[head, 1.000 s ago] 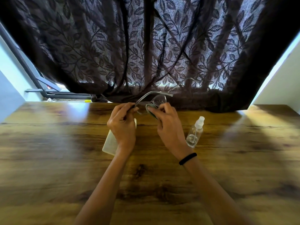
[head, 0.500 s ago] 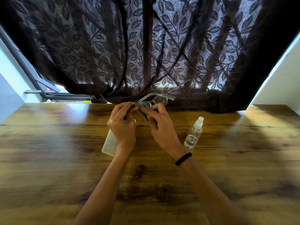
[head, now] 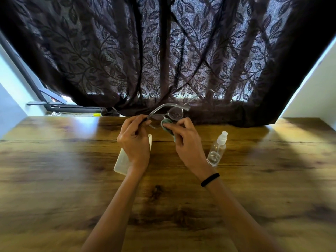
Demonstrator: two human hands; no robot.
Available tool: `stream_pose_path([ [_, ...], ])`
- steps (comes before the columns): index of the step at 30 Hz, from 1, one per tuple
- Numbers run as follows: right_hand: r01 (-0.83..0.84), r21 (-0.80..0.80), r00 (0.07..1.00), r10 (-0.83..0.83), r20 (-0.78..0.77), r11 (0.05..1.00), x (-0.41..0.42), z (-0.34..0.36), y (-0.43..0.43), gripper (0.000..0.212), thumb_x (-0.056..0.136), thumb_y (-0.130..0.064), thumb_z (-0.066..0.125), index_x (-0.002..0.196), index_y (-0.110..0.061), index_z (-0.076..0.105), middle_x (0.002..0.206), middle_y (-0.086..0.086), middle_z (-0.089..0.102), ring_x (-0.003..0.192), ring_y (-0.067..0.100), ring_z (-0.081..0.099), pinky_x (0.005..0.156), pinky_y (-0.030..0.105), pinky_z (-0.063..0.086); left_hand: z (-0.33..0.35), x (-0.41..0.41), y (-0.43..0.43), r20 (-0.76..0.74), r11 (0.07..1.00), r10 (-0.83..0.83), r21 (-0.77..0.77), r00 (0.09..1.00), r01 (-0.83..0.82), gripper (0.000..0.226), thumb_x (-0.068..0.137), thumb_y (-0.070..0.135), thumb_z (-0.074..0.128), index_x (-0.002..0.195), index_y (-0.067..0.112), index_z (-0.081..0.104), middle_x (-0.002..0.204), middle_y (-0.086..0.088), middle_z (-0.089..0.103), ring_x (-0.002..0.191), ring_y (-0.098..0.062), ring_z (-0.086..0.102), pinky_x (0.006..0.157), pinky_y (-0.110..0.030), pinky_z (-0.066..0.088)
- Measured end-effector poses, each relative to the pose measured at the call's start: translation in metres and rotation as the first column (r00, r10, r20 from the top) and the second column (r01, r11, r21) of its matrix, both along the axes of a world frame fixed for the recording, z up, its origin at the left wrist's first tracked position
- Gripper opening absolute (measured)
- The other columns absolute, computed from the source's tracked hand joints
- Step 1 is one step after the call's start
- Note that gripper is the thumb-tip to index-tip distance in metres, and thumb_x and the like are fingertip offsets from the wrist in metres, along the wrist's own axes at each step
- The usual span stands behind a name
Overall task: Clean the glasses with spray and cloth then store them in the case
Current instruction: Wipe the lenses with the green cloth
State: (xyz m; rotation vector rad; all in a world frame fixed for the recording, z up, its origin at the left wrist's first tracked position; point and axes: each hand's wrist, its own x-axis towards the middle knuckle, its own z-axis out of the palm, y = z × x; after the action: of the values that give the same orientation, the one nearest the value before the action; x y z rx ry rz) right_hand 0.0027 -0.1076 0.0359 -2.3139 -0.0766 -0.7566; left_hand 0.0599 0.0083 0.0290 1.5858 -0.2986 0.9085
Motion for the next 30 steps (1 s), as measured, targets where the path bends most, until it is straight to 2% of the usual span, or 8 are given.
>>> stream_pose_path([
  [2,-0.12,0.126,0.992,0.125,-0.032,0.985,-0.002,0.0,0.002,0.038,0.088,0.006,0.047,0.118,-0.012,0.06,0.095,0.003,0.044,0.081,0.009,0.045,0.068,0.009,0.043,0.0,0.0,0.001,-0.004,1.0,0.014,0.022,1.0,-0.014,0.02,0.074,-0.015,0.063,0.088,-0.002,0.07,0.083,-0.006,0.062,0.076,-0.006,0.059,0.071,-0.009,0.047],
  [5,-0.239,0.294,0.957,0.275,-0.088,0.925,-0.003,0.001,0.001,0.034,0.09,0.003,0.048,0.117,-0.014,0.061,0.096,0.007,0.047,0.09,0.018,0.052,0.078,0.014,0.049,-0.002,-0.001,0.002,-0.007,0.999,0.032,0.037,0.999,-0.031,0.019,0.073,-0.016,0.062,0.087,-0.005,0.069,0.083,-0.008,0.062,0.076,-0.004,0.056,0.07,-0.007,0.045],
  [7,-0.198,0.364,0.968,0.239,-0.072,0.91,-0.002,0.002,-0.005,0.037,0.09,0.001,0.048,0.118,-0.023,0.056,0.098,0.003,0.047,0.094,0.023,0.055,0.081,0.017,0.052,-0.003,-0.001,0.003,-0.008,0.999,0.03,0.038,1.0,-0.03,0.019,0.073,-0.017,0.062,0.087,-0.006,0.069,0.083,-0.009,0.062,0.077,-0.002,0.055,0.07,-0.005,0.045],
  [10,0.003,0.422,1.0,0.003,-0.015,0.906,0.002,0.004,-0.02,0.035,0.09,-0.001,0.049,0.118,-0.02,0.057,0.101,0.003,0.047,0.088,0.018,0.056,0.077,0.017,0.053,-0.002,-0.001,0.005,0.006,0.999,0.015,0.034,1.0,-0.015,0.02,0.072,-0.018,0.062,0.088,-0.007,0.068,0.086,-0.006,0.06,0.079,-0.002,0.055,0.071,-0.005,0.045],
  [13,0.098,0.289,0.992,-0.118,0.054,0.952,0.008,0.006,-0.034,0.033,0.091,0.002,0.048,0.12,-0.009,0.058,0.098,0.005,0.045,0.076,0.007,0.049,0.068,0.006,0.046,-0.002,-0.001,0.007,0.012,0.999,-0.003,0.047,1.0,0.002,0.018,0.073,-0.016,0.063,0.088,-0.008,0.068,0.085,-0.006,0.06,0.079,-0.001,0.055,0.072,-0.005,0.044],
  [20,0.143,-0.074,0.99,-0.142,0.018,0.987,0.017,0.003,-0.047,0.041,0.087,0.01,0.046,0.12,-0.01,0.058,0.096,0.01,0.045,0.082,0.016,0.044,0.063,0.012,0.039,-0.002,-0.001,0.003,0.014,0.999,-0.031,0.033,0.999,0.031,0.018,0.073,-0.014,0.066,0.089,-0.006,0.068,0.085,-0.004,0.062,0.079,0.0,0.057,0.07,-0.006,0.045],
  [27,0.022,-0.093,1.0,-0.023,0.001,0.995,0.015,0.0,-0.036,0.043,0.087,0.01,0.045,0.119,-0.015,0.061,0.093,0.006,0.044,0.081,0.01,0.039,0.058,0.007,0.036,-0.006,0.002,0.003,0.017,1.0,-0.02,0.011,1.0,0.019,0.019,0.074,-0.013,0.066,0.092,-0.005,0.068,0.086,-0.004,0.061,0.079,0.0,0.056,0.07,-0.007,0.046],
  [30,0.058,-0.157,0.998,-0.063,-0.023,0.986,0.016,0.0,-0.039,0.044,0.087,0.009,0.045,0.12,-0.016,0.059,0.094,0.006,0.046,0.082,0.012,0.039,0.055,0.008,0.029,-0.006,0.003,0.002,0.033,0.999,-0.029,0.026,0.999,0.028,0.019,0.074,-0.011,0.066,0.092,-0.003,0.069,0.085,-0.002,0.061,0.08,0.002,0.056,0.07,-0.006,0.046],
])
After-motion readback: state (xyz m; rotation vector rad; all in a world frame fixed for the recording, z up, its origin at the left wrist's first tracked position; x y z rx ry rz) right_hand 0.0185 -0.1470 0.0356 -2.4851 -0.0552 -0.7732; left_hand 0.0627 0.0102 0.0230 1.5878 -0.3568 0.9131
